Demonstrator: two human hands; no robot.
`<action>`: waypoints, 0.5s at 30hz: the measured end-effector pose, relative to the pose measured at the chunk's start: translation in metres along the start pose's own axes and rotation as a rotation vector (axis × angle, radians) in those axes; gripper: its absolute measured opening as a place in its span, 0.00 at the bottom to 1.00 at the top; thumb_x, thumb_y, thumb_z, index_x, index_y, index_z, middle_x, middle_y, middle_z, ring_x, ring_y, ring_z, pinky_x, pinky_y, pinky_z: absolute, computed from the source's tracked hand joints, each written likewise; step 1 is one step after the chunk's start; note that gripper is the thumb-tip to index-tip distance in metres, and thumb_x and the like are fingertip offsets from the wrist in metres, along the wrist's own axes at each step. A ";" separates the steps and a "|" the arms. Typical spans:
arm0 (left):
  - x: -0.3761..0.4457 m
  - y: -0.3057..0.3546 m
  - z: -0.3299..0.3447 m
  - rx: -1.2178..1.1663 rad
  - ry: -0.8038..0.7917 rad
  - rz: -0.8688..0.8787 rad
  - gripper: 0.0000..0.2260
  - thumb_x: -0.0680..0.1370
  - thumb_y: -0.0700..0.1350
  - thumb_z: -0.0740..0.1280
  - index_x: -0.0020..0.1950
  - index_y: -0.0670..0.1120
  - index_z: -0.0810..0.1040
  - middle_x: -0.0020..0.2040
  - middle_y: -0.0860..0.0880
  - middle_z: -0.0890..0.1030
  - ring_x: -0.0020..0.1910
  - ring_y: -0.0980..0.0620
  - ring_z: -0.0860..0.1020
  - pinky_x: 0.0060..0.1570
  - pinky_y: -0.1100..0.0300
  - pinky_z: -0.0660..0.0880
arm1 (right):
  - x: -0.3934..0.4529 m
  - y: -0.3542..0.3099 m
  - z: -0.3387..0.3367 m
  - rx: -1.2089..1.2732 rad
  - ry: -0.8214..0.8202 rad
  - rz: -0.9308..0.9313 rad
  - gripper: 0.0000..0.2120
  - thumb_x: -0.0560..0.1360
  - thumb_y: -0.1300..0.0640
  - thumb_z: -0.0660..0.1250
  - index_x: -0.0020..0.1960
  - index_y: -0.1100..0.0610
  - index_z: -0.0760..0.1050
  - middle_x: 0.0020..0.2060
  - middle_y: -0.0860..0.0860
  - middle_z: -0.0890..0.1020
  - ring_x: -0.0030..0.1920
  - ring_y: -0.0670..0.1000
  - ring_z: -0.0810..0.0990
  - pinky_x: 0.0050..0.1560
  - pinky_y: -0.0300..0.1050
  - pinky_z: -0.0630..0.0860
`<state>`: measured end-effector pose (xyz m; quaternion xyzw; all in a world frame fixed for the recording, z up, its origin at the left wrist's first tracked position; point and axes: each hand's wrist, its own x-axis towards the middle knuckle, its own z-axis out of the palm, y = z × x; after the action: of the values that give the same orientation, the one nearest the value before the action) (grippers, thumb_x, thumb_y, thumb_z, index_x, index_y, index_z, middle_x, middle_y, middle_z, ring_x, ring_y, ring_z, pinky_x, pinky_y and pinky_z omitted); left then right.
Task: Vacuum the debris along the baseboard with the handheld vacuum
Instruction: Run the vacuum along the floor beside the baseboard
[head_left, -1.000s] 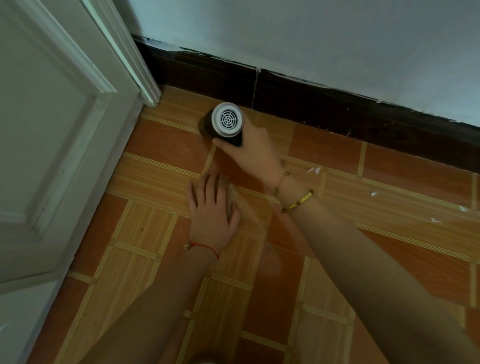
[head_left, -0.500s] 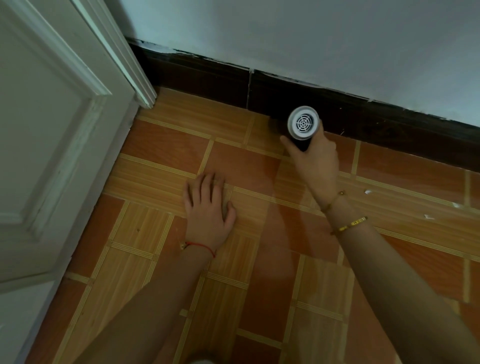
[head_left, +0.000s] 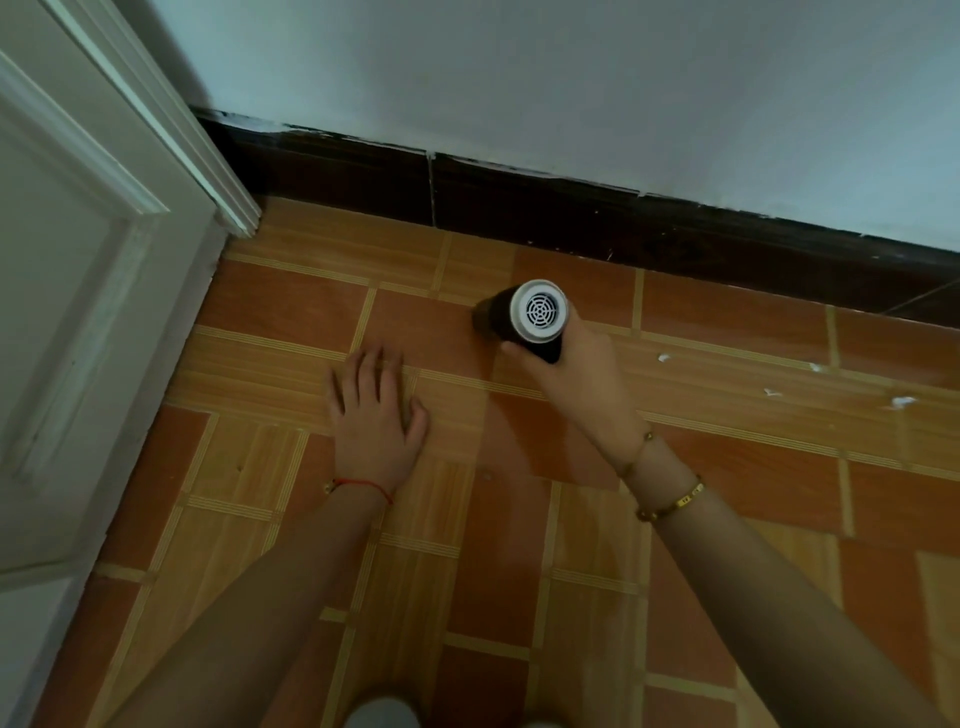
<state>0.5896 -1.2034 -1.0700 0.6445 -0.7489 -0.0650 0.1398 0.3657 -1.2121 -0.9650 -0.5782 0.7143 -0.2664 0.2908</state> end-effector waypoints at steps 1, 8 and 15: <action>0.000 0.001 0.000 0.011 -0.005 -0.002 0.26 0.79 0.52 0.59 0.74 0.43 0.68 0.74 0.42 0.68 0.76 0.41 0.62 0.76 0.37 0.52 | -0.004 0.002 -0.001 -0.023 0.019 0.005 0.33 0.73 0.45 0.71 0.73 0.54 0.64 0.61 0.49 0.80 0.59 0.49 0.79 0.51 0.36 0.72; -0.004 0.013 0.000 0.006 0.001 0.087 0.21 0.77 0.47 0.59 0.70 0.44 0.72 0.70 0.42 0.72 0.72 0.41 0.68 0.73 0.36 0.59 | -0.030 0.013 -0.012 0.000 -0.125 0.006 0.30 0.73 0.45 0.72 0.70 0.52 0.68 0.59 0.48 0.81 0.59 0.47 0.78 0.53 0.33 0.71; 0.002 0.057 0.009 -0.081 -0.067 0.140 0.21 0.77 0.48 0.62 0.70 0.44 0.71 0.70 0.42 0.72 0.71 0.41 0.67 0.74 0.36 0.58 | -0.043 0.034 -0.030 -0.011 0.030 0.076 0.29 0.72 0.43 0.71 0.69 0.52 0.69 0.58 0.47 0.81 0.58 0.47 0.79 0.55 0.43 0.77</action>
<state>0.5330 -1.1972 -1.0629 0.5820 -0.7930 -0.1069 0.1451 0.3287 -1.1617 -0.9642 -0.5482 0.7414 -0.2600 0.2866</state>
